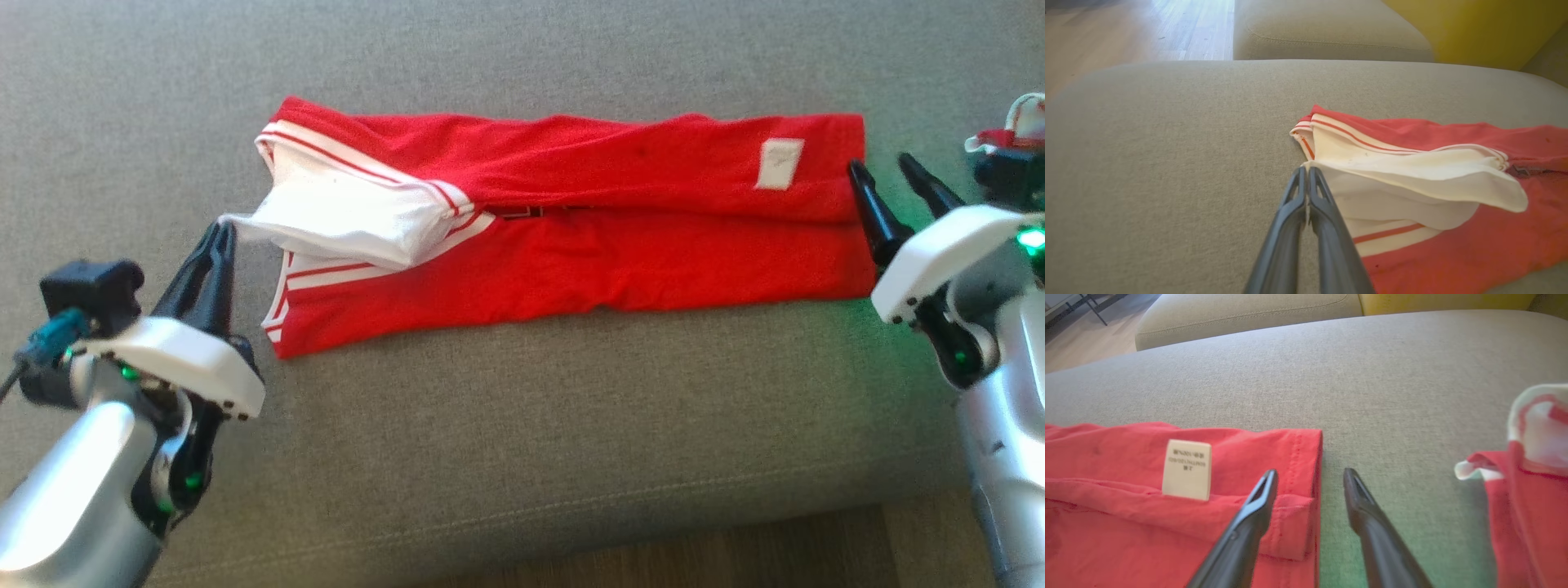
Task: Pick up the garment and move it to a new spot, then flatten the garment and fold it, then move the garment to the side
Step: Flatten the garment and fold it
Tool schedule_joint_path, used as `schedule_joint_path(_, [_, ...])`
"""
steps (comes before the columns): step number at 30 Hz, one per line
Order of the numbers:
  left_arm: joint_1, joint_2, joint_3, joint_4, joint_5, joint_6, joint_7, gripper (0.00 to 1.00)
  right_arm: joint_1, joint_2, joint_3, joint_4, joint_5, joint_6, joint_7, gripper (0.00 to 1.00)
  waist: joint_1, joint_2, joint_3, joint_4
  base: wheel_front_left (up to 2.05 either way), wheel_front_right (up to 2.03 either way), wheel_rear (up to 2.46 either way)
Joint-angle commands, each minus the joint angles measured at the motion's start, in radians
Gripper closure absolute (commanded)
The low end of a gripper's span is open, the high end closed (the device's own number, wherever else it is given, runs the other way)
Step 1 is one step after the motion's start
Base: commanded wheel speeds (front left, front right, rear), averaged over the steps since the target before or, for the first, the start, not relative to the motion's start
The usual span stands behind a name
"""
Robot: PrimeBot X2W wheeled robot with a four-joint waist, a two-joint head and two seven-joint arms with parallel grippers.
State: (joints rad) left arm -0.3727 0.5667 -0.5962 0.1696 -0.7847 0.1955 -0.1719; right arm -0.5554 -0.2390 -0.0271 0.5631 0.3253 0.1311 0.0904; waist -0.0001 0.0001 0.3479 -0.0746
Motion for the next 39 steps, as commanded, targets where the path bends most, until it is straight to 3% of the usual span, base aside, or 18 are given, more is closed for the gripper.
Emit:
schedule_joint_path(1, [-0.012,0.035,0.049,-0.016,-0.003,0.011,-0.011,0.00,0.021,-0.001,-0.005,-0.047,-0.005,0.000,0.010,0.00,0.0001,-0.0001,-0.017,-0.001,0.00,0.00,0.00])
schedule_joint_path(5, [0.019,0.012,0.057,-0.016,-0.008,0.036,-0.036,0.00,0.076,0.031,-0.068,-0.090,0.001,0.000,0.027,0.00,0.0001,-0.0001,-0.058,-0.006,0.00,0.00,0.00])
schedule_joint_path(10, [0.072,-0.021,0.071,-0.035,0.018,0.104,-0.068,0.00,0.111,0.100,-0.136,-0.102,0.010,0.000,0.063,0.00,0.0001,-0.0001,-0.110,-0.012,0.00,0.00,0.00])
schedule_joint_path(13, [0.107,-0.046,0.070,-0.057,0.057,0.150,-0.080,0.00,0.098,0.135,-0.170,-0.073,0.008,0.000,0.093,0.00,0.0001,-0.0001,-0.137,-0.010,0.00,0.00,0.00])
schedule_joint_path(20, [0.172,-0.111,0.011,-0.107,0.153,0.204,-0.088,0.00,0.025,0.162,-0.235,0.060,-0.084,0.000,0.146,0.00,0.0001,-0.0001,-0.174,0.015,0.00,0.00,0.00])
schedule_joint_path(29, [0.215,-0.193,-0.047,-0.067,0.182,0.168,-0.089,0.00,-0.076,0.157,-0.347,0.241,-0.248,0.000,0.155,0.00,0.0001,-0.0001,-0.179,0.080,0.00,0.00,0.00])
schedule_joint_path(39, [0.199,-0.233,-0.034,-0.030,0.218,0.133,-0.090,0.00,-0.141,0.150,-0.432,0.368,-0.366,0.000,0.150,0.02,0.0001,-0.0001,-0.166,0.109,0.00,0.00,0.00])
